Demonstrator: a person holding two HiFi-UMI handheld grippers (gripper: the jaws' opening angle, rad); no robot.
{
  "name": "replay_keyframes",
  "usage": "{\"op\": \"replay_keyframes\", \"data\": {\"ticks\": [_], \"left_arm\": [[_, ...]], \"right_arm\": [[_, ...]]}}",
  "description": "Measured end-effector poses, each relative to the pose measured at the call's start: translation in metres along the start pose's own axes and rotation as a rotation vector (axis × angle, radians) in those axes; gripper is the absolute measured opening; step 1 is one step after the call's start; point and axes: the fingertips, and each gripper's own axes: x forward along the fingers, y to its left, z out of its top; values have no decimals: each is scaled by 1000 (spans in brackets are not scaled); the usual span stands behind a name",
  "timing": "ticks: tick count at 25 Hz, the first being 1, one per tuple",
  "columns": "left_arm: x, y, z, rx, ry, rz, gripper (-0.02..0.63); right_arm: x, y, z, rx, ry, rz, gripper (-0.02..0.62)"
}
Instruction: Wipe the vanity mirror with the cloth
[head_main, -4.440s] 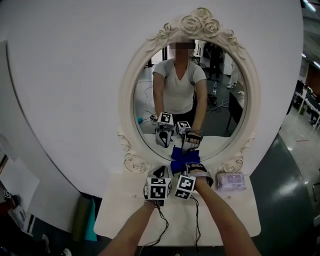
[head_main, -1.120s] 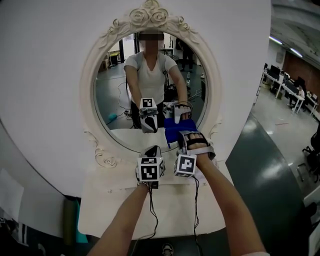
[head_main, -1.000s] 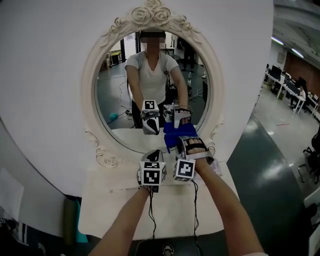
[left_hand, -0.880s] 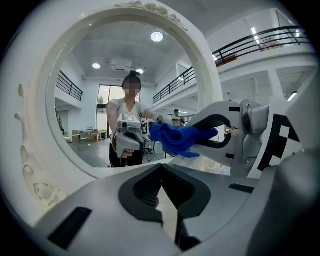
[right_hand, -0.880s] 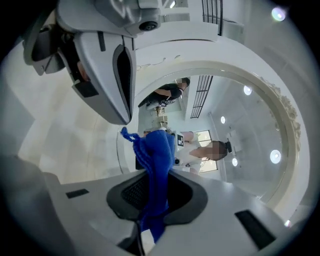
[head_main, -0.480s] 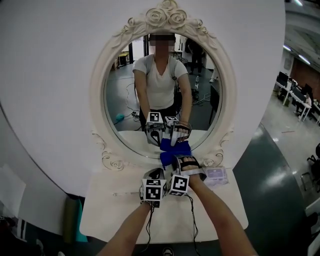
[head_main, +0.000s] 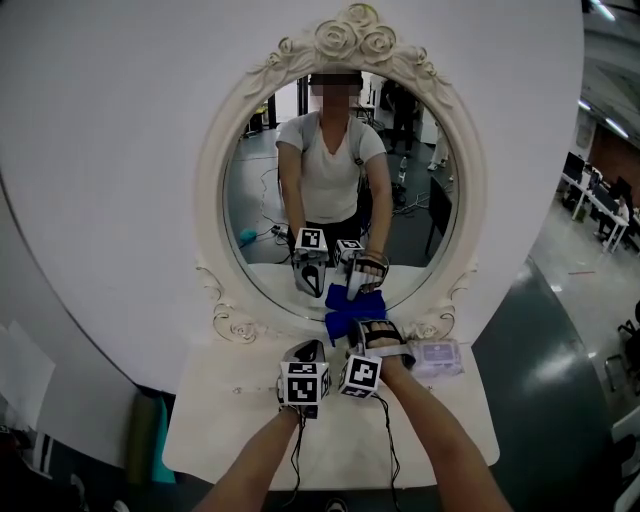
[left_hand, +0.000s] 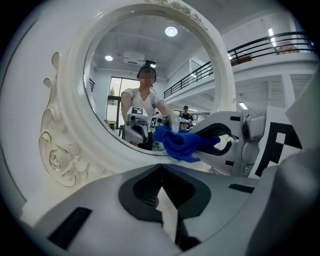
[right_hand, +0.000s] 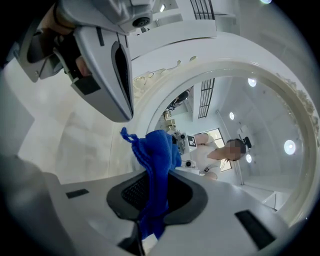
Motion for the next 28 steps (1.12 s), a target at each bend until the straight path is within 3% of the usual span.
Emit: {"op": "replay_keyframes", "data": {"ticks": [8, 12, 18, 23, 25, 28], "left_arm": [[-13, 5, 26, -20, -60, -16, 5], [-31, 10, 55, -48, -134, -40, 4], [-83, 12, 92, -153, -240, -73, 3], [-130, 10, 92, -132, -299, -36, 4], [-145, 13, 83, -137, -312, -14, 5], [-166, 13, 68, -133, -331, 12, 5]], "right_arm": [[-14, -16, 3, 46, -14, -43, 66], [-34, -39, 2, 152, -37, -88, 66], [-93, -84, -3, 577, -153, -166, 66], [-160, -100, -5, 1005, -293, -203, 66], [-182, -91, -8, 1118, -308, -217, 66], [-205, -65, -9, 1200, -298, -220, 66]]}}
